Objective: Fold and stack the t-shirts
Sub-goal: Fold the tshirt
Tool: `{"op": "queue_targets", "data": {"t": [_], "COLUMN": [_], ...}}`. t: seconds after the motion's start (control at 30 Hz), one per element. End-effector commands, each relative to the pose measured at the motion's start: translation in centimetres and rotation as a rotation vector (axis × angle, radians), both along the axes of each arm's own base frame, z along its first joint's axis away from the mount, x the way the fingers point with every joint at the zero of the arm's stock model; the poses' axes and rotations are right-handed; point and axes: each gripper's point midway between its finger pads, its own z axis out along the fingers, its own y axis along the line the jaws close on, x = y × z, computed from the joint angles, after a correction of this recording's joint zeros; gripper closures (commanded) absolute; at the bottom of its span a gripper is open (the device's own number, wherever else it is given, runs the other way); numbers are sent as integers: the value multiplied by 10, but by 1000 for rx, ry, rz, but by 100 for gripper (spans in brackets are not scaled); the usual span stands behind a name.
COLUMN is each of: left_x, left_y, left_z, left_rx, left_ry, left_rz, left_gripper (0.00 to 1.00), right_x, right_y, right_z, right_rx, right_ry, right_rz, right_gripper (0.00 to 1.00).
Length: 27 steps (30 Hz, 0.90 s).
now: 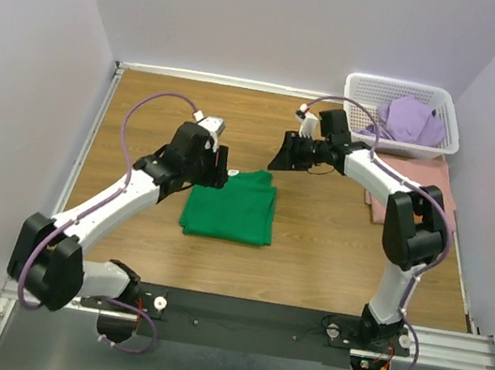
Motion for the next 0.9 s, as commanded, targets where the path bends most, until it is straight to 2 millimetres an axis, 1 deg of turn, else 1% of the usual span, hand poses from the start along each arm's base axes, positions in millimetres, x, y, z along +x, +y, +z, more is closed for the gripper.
{"op": "queue_targets", "data": {"t": [0.0,0.03,0.07,0.1,0.13,0.2,0.23,0.33,0.4,0.43,0.47,0.5,0.53,0.57,0.6,0.63,0.7,0.8,0.83,0.87], "left_x": [35,40,44,47,47,52,50,57,65,69,71,76,75,79,79,74,72,71,71,72], "left_y": [-6,-11,-13,-16,-21,-24,-30,-36,-39,-41,-43,-46,-50,-53,-55,-60,-64,-66,-65,-64], "left_z": [21,16,16,9,6,-7,-12,-23,-22,-30,-32,-29,-36,-33,-40,-42,-49,-56,-62,-62], "left_rx": [118,124,151,160,162,201,201,238,261,287,295,299,298,310,313,292,284,281,274,260], "left_ry": [-160,-158,-176,-177,-179,-188,-190,-211,-232,-234,-240,-256,-244,-266,-252,-239,-220,-192,-173,-168], "left_rz": [-120,-146,-182,-211,-249,-310,-367,-446,-475,-510,-536,-554,-596,-633,-661,-706,-771,-806,-805,-794], "left_gripper": [34,34,34,34,36,36,37,37,37,37,37,37,37,37,37,37,37,37,37,37], "right_x": [6,8,10,10,11,9,9,5,3,3,3,1,1,0,0,1,2,3,1,1], "right_y": [20,22,27,29,32,35,35,37,37,38,37,38,38,39,39,40,40,38,36,34], "right_z": [1,-2,2,-5,-4,-8,-15,-21,-23,-25,-26,-27,-27,-29,-29,-29,-31,-34,-35,-36], "right_rx": [77,84,105,109,125,137,137,152,158,156,158,164,166,169,174,175,174,158,148,139], "right_ry": [54,67,70,90,93,109,124,142,145,140,142,144,144,148,148,150,149,147,144,136], "right_rz": [56,64,78,87,102,124,131,158,173,181,185,195,198,207,211,212,211,200,196,189], "right_gripper": [53,61,66,70,74,76,78,78,78,78,78,78,78,78,78,78,78,78,78,78]}}
